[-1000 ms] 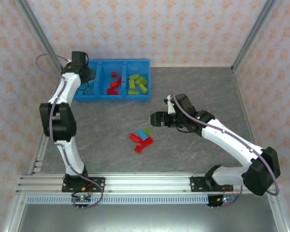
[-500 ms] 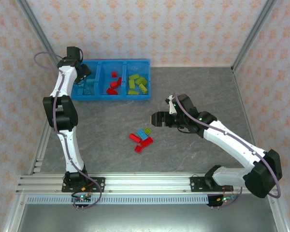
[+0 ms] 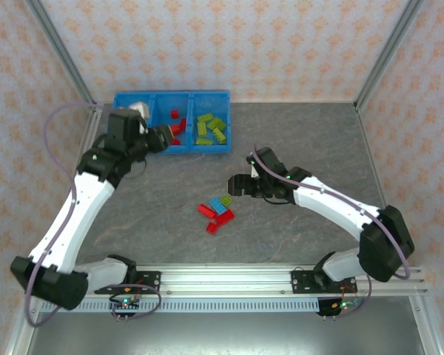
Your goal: Sort the legos into containers by color
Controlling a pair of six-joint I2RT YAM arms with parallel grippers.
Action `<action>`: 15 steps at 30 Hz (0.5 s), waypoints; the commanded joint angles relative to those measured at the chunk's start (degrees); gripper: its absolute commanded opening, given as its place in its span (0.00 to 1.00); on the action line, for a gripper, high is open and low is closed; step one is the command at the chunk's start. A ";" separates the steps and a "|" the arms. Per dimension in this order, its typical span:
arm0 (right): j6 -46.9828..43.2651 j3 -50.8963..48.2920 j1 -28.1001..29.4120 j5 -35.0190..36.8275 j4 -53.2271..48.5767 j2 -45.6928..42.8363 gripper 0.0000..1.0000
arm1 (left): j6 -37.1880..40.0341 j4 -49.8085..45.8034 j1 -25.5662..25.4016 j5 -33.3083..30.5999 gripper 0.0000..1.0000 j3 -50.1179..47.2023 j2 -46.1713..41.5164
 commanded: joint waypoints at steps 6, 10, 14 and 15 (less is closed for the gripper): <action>-2.10 6.41 4.41 4.55 0.05 13.94 0.83 | 9.19 -17.72 -14.01 -2.56 0.53 -5.06 -1.69; -1.30 7.84 4.50 3.95 1.96 18.64 0.81 | 12.28 -19.36 -14.02 -5.70 0.55 -7.90 -3.14; -0.93 8.69 4.50 3.36 2.84 21.19 0.73 | 13.11 -18.19 -14.02 -8.39 0.57 -9.44 -3.38; -0.87 8.70 4.50 3.31 2.84 21.61 0.70 | 13.17 -17.75 -14.05 -8.55 0.58 -9.71 -3.29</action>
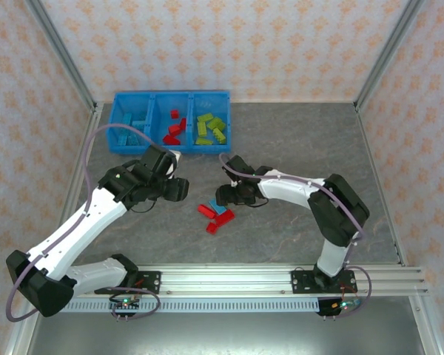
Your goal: Sort the legos into containers by color
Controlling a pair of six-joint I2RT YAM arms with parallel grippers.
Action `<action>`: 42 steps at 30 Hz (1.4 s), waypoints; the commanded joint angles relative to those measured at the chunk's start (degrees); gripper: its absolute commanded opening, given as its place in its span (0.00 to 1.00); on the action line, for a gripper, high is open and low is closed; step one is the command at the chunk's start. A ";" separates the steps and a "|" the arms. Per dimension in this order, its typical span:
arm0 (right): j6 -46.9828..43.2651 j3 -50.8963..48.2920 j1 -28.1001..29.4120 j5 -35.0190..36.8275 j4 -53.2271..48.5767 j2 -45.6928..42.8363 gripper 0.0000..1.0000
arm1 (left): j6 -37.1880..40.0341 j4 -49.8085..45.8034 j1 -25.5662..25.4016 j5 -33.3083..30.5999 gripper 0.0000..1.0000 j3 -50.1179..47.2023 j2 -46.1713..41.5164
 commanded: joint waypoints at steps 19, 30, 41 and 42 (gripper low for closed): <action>0.06 2.47 0.12 2.45 1.50 5.45 0.42 | 2.26 -1.24 -0.04 -7.03 0.57 -2.61 -0.46; 0.24 1.39 0.16 6.71 1.27 -2.35 0.21 | 2.72 -1.56 -0.05 -7.95 0.57 -2.70 -1.47; -15.44 8.60 -0.45 21.37 17.29 -5.72 0.22 | 2.54 -0.10 0.13 -10.89 0.57 -3.63 -6.76; -16.61 12.39 -1.13 22.63 16.91 -2.49 0.21 | 2.54 0.07 0.13 -11.21 0.57 -3.90 -7.57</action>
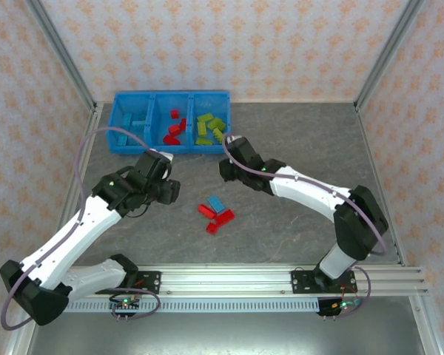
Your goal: Sort the legos into containers by color
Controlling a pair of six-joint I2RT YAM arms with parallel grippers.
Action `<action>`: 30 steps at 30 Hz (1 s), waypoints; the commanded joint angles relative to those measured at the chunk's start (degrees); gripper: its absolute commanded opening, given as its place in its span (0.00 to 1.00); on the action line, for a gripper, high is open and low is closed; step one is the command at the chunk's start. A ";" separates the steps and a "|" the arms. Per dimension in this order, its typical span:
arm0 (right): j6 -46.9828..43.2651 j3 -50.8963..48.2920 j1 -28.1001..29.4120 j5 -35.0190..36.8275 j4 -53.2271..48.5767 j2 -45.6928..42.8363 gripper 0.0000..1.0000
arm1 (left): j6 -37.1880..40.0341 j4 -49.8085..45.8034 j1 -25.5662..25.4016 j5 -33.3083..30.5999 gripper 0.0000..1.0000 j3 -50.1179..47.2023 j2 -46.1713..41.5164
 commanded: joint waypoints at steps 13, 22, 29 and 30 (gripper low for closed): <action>-12.02 59.60 -4.79 6.57 -17.54 42.66 0.34 | -11.42 4.85 0.12 1.48 0.61 -7.96 -8.02; -9.31 52.15 -4.72 4.02 -21.19 29.76 0.49 | -24.03 8.97 0.10 3.63 0.63 -12.29 -11.90; -1.34 13.14 -3.89 -7.42 -6.51 -0.53 0.57 | -48.08 20.01 -4.41 6.63 0.63 -20.12 -11.97; -0.62 8.98 -3.45 -7.66 -5.55 -3.96 0.58 | -51.20 22.39 -6.37 5.87 0.64 -21.55 -11.62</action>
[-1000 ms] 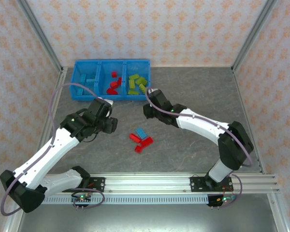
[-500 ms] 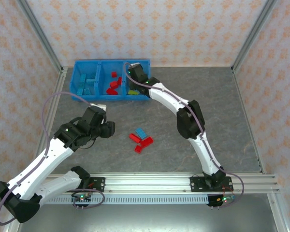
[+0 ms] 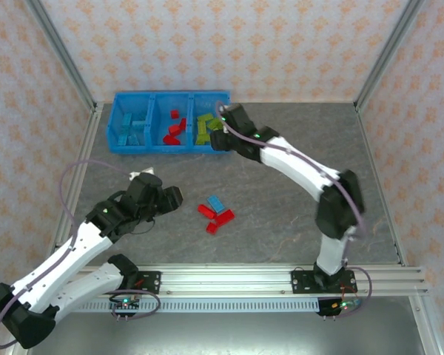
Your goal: Sort the legos into containers by color
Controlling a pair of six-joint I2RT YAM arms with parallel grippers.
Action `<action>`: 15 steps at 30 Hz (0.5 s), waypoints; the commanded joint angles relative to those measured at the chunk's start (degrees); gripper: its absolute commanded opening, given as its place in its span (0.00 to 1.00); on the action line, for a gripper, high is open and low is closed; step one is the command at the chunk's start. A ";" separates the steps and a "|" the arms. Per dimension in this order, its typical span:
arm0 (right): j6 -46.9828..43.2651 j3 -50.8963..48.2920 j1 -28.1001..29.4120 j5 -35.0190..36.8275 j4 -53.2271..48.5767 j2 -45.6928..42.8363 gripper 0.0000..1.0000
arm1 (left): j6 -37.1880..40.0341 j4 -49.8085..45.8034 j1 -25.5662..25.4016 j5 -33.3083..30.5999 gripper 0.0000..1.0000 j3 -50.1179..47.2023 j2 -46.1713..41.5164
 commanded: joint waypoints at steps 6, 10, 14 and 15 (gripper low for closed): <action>6.72 -25.82 3.05 -0.60 5.59 -24.06 0.69 | -23.44 14.04 -15.01 -8.90 0.69 -4.05 10.45; 8.39 -31.37 3.05 1.22 4.08 -27.88 0.74 | -27.73 20.96 -15.91 -7.70 0.67 -5.99 18.67; 8.99 -33.19 3.05 1.67 3.55 -28.47 0.76 | -28.05 27.49 -15.86 -8.62 0.67 -7.08 23.62; 8.97 -33.15 3.05 1.67 3.46 -28.37 0.76 | -26.94 27.81 -15.86 -9.81 0.67 -6.67 24.55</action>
